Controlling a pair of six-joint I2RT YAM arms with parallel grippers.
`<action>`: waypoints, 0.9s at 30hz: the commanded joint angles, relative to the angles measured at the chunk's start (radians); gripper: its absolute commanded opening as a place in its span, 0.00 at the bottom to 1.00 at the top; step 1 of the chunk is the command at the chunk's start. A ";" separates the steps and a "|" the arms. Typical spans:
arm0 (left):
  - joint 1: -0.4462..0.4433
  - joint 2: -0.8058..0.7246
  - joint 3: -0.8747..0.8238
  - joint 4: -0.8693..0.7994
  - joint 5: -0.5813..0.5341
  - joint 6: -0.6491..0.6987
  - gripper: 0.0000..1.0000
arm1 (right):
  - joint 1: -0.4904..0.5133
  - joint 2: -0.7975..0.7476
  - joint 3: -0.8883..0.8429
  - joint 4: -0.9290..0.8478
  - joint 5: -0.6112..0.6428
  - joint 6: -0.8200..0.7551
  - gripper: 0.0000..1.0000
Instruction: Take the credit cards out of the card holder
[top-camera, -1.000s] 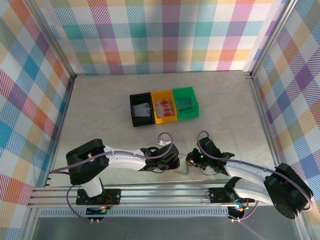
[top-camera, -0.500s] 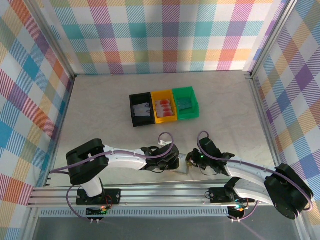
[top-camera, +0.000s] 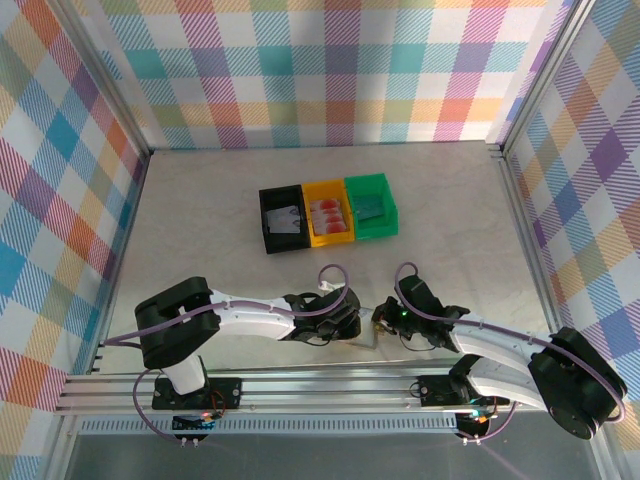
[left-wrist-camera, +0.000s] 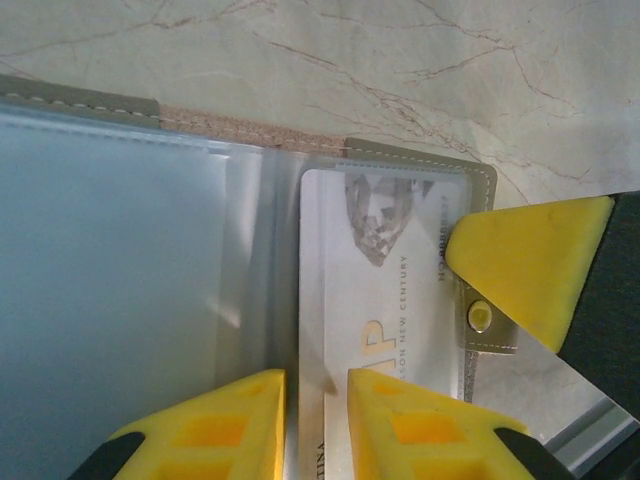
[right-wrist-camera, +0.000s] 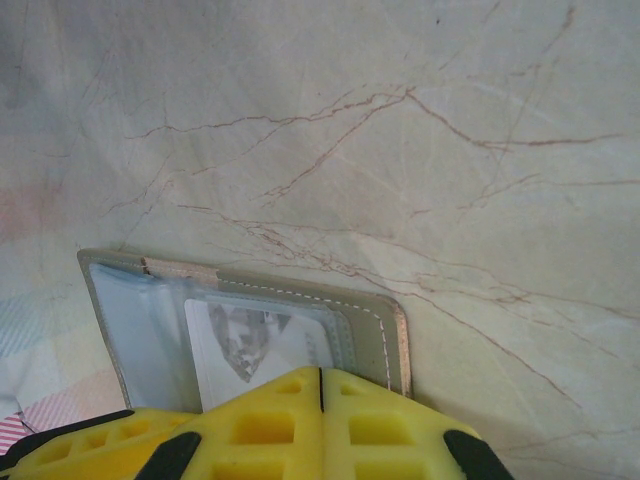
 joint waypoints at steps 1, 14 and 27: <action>-0.010 -0.002 -0.023 0.073 0.023 -0.031 0.22 | 0.007 0.019 -0.048 -0.099 0.008 0.004 0.00; -0.009 -0.043 -0.074 0.129 -0.007 -0.073 0.05 | 0.006 0.005 -0.067 -0.089 0.008 0.017 0.00; -0.009 -0.065 -0.089 0.159 -0.023 -0.084 0.00 | 0.007 -0.025 -0.079 -0.112 0.017 0.026 0.00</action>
